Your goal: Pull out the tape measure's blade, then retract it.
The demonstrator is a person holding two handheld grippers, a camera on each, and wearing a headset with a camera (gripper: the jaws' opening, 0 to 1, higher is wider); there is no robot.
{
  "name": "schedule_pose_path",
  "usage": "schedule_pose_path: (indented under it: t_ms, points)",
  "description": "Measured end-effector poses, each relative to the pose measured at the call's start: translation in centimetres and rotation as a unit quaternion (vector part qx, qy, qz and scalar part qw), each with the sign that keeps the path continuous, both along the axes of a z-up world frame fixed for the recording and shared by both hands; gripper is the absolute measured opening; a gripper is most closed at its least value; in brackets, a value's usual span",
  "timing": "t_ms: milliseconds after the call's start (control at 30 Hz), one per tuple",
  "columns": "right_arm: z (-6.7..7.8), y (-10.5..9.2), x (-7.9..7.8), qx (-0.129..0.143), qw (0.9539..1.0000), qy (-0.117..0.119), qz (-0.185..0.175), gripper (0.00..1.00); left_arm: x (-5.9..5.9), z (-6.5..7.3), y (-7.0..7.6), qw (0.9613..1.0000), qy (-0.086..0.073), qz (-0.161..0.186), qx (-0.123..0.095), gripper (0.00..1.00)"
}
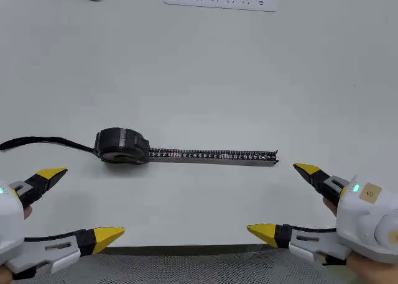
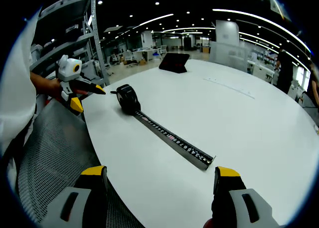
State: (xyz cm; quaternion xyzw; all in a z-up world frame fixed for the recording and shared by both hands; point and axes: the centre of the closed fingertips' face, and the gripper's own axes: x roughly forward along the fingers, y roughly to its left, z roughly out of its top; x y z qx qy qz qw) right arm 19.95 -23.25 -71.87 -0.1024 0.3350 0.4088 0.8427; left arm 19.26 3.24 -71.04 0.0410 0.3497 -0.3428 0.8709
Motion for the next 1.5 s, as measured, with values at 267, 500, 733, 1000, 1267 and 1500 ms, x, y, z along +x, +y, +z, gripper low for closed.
schedule_pose_path:
  t_ms: [267, 500, 733, 1000, 1267, 1500]
  points:
    - [0.1, -0.2, 0.4, 0.003, 1.0000, -0.001, -0.002, 0.87, 0.8, -0.3, -0.6, 0.9999, 0.001, 0.016, 0.002, 0.85]
    - [0.0, -0.4, 0.6, 0.001, 1.0000, -0.002, -0.003, 0.87, 1.8, -0.3, -0.9, 0.9995, -0.003, 0.032, 0.002, 0.84]
    - [0.2, -0.6, 1.2, 0.000, 1.0000, -0.004, -0.003, 0.86, 2.8, -0.6, -0.9, 0.9989, -0.005, 0.045, 0.007, 0.84]
    - [0.0, -0.7, 1.5, -0.001, 1.0000, -0.004, -0.003, 0.86, 3.6, -0.9, -1.3, 0.9980, 0.002, 0.062, -0.006, 0.83]
    - [-0.2, -0.5, 1.7, 0.002, 1.0000, -0.002, -0.003, 0.86, 4.7, -1.4, -1.8, 0.9973, 0.008, 0.072, -0.014, 0.83]
    - [-0.3, -0.8, 2.3, 0.006, 1.0000, 0.000, -0.006, 0.86, 5.8, -1.6, -2.2, 0.9946, 0.009, 0.098, -0.032, 0.83]
